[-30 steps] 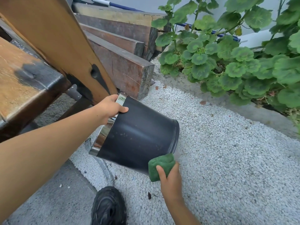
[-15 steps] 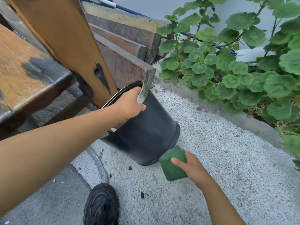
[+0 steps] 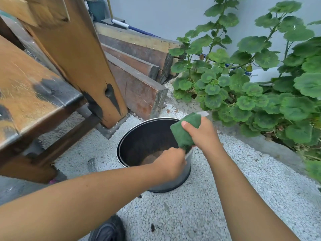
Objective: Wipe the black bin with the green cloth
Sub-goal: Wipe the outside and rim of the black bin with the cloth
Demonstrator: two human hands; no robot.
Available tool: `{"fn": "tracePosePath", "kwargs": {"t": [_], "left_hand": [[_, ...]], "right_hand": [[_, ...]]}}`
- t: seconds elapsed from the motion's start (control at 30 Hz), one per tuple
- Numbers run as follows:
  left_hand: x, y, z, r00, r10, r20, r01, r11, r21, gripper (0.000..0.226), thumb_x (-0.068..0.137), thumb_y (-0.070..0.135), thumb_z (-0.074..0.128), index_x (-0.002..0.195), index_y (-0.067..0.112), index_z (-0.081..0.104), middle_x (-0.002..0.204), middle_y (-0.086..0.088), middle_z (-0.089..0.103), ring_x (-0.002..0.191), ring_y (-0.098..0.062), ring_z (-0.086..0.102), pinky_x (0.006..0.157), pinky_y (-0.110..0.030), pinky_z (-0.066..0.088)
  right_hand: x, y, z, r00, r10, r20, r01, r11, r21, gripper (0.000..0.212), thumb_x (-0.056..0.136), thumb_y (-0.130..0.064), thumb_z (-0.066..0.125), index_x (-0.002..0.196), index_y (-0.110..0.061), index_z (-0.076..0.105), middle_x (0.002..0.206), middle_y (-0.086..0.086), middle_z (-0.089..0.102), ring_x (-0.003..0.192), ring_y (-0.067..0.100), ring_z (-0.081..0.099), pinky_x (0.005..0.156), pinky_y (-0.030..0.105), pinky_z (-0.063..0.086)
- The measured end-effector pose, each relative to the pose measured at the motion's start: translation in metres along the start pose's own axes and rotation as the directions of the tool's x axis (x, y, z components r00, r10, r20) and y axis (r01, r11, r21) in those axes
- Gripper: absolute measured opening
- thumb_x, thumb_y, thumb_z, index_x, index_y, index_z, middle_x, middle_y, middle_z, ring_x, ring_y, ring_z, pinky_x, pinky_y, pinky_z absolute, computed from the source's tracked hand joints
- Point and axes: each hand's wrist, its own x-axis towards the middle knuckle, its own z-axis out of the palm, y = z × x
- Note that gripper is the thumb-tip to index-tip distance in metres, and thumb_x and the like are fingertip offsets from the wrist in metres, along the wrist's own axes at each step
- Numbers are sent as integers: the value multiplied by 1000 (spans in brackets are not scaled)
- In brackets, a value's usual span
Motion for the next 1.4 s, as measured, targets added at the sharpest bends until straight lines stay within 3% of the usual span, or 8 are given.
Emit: {"fn": "tracePosePath", "kwargs": {"t": [0.17, 0.33, 0.43, 0.6, 0.67, 0.8, 1.1, 1.4], "left_hand": [[-3, -18, 7, 988, 146, 51, -151, 984, 93, 21, 96, 26, 46, 92, 7, 52, 101, -18, 65, 91, -40, 62, 67, -38, 43], [-31, -73, -2, 955, 246, 164, -283, 921, 267, 20, 97, 36, 49, 94, 17, 44, 92, -17, 67, 85, -39, 62, 61, -36, 35], [-45, -107, -15, 939, 285, 191, -341, 839, 424, 31, 99, 48, 43, 106, 19, 51, 94, -11, 70, 86, -37, 65, 64, -37, 40], [-51, -146, -39, 925, 302, 229, -379, 730, 569, 39, 100, 54, 40, 98, 18, 54, 88, -6, 70, 79, -32, 62, 83, -37, 44], [-45, -151, -46, 918, 330, 218, -393, 702, 594, 40, 99, 54, 40, 96, 17, 54, 86, -6, 70, 77, -32, 61, 84, -38, 45], [-35, -154, -63, 908, 367, 204, -405, 641, 652, 42, 99, 54, 39, 97, 16, 55, 86, -5, 71, 77, -32, 63, 80, -37, 42], [21, -181, -110, 949, 274, 156, -307, 693, 653, 43, 99, 58, 38, 93, 17, 51, 90, -3, 69, 82, -28, 62, 80, -32, 43], [39, -203, -94, 932, 334, 143, -343, 674, 655, 42, 99, 57, 37, 104, 17, 48, 91, 1, 66, 81, -25, 63, 77, -35, 36]], "right_hand": [[10, 6, 15, 993, -102, -63, 38, 766, -641, 45, 85, -49, 70, 104, -16, 47, 98, 6, 59, 86, 32, 59, 65, 35, 38], [19, 8, 8, 994, -106, -13, 54, 612, -789, 49, 86, -47, 71, 101, -17, 35, 103, 8, 63, 89, 34, 64, 59, 35, 38], [25, 0, 10, 999, -33, 42, 53, 530, -846, 50, 87, -41, 70, 116, -11, 42, 91, 5, 57, 78, 29, 53, 52, 32, 32], [31, -4, 26, 987, -32, 160, 162, 333, -929, 32, 85, -16, 69, 115, -16, 57, 77, 0, 49, 79, 29, 57, 57, 31, 38], [33, -2, 23, 985, -41, 169, 173, 352, -920, 20, 85, -19, 68, 96, -16, 52, 70, -1, 42, 73, 28, 52, 49, 28, 33], [43, -8, 17, 987, -77, 143, 162, 415, -895, 25, 84, -23, 68, 78, -16, 45, 69, 1, 45, 70, 29, 52, 47, 28, 30], [117, -54, 47, 977, -159, 145, 203, 462, -863, 22, 86, -20, 68, 89, -14, 47, 100, 11, 67, 82, 34, 58, 64, 34, 41], [139, -36, 66, 976, -182, 122, 203, 534, -821, 24, 84, -19, 65, 97, -5, 51, 98, 21, 69, 90, 43, 66, 66, 39, 45]]}}
